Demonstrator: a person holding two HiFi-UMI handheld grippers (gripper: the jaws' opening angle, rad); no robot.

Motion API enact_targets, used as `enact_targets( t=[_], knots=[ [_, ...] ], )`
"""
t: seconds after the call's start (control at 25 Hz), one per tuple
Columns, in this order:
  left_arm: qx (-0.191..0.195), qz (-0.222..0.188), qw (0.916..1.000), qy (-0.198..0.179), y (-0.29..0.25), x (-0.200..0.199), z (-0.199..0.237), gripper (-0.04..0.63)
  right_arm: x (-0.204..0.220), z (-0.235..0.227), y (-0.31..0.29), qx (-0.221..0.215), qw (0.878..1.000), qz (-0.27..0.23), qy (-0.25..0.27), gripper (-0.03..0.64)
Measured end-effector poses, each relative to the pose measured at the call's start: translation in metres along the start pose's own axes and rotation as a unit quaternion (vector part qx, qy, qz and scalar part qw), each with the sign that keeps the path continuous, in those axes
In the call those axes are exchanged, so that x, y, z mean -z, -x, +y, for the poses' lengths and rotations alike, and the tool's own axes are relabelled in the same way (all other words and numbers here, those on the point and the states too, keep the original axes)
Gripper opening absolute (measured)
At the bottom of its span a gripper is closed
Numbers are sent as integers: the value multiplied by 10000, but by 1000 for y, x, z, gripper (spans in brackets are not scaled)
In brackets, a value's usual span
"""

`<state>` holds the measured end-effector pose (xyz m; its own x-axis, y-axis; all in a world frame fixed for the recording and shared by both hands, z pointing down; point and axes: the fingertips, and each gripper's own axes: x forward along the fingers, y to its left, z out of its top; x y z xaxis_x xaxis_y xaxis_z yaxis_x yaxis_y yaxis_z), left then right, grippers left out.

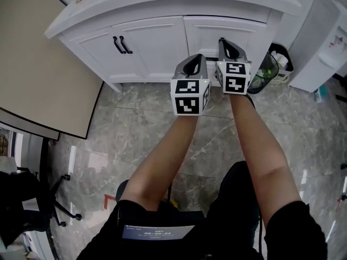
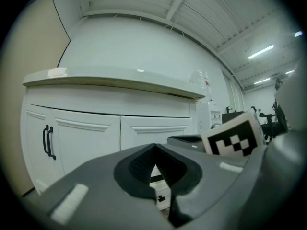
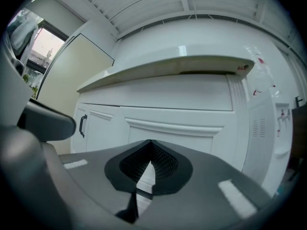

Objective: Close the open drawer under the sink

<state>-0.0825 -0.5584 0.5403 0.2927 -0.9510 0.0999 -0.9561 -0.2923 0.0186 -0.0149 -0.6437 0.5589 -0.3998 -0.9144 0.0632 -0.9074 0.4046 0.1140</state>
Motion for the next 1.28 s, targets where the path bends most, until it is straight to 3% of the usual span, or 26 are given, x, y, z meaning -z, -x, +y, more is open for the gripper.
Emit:
enact_targets(
  t=[0.28, 0.6, 0.92, 1.04, 1.28],
  knots=[
    [20, 146, 9998, 97, 14, -84, -5, 1, -93, -3, 61, 23, 9999, 36, -166, 23],
    [44, 535, 9984, 177, 53, -237, -23, 1, -249, -6, 116, -48, 9979, 557, -334, 23],
    [133, 507, 9986, -6, 129, -387, -45, 1, -414, 5, 191, -181, 9988, 312, -321, 22],
    [111, 393, 9990, -163, 150, -419, -44, 1, -449, 12, 206, -214, 9988, 188, -386, 21],
    [154, 170, 9997, 107, 175, -436, -44, 1, -463, 20, 231, -154, 9994, 171, -251, 21]
  ],
)
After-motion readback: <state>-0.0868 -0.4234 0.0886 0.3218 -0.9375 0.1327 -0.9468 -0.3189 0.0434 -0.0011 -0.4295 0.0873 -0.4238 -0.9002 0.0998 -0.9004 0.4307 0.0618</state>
